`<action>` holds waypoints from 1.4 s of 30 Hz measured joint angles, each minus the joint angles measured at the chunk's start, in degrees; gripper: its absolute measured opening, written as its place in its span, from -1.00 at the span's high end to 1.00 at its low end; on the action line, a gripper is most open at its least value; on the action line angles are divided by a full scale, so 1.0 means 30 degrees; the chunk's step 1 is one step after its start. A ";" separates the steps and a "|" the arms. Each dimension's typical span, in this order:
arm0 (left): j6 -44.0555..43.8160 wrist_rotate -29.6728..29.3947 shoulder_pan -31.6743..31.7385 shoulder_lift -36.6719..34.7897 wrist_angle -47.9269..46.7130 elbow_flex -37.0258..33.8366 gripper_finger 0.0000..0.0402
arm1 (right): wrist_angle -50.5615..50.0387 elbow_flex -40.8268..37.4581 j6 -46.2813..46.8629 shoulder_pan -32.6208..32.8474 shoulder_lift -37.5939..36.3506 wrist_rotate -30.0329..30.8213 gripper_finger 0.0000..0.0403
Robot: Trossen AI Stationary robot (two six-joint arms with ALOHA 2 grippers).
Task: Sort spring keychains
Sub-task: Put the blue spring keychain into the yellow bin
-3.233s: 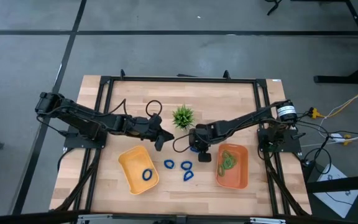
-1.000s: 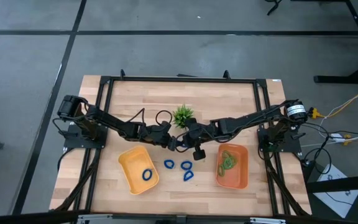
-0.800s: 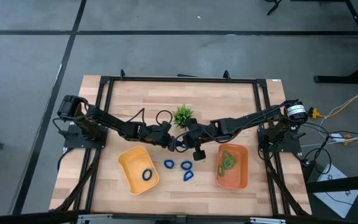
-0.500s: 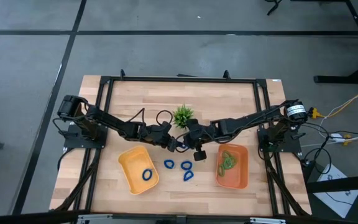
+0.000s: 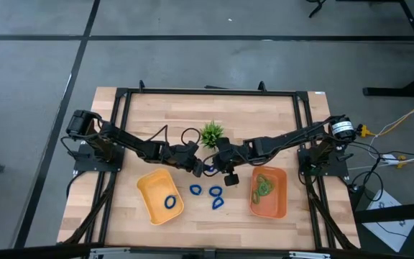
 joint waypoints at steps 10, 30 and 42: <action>0.0201 0.0022 0.0117 0.0000 -0.0388 0.0000 0.82 | 0.0007 -0.0007 -0.0043 0.0000 0.0000 0.0000 0.52; 0.1033 -0.2369 0.0299 -0.5075 -0.7557 -0.0007 0.84 | -0.0051 -0.0015 0.1029 0.0000 0.0000 0.0000 0.52; 0.2832 -0.2528 -0.1466 -0.8595 -0.9284 -0.0007 0.82 | -0.0874 -0.0022 0.1952 0.0000 0.0000 -0.0007 0.52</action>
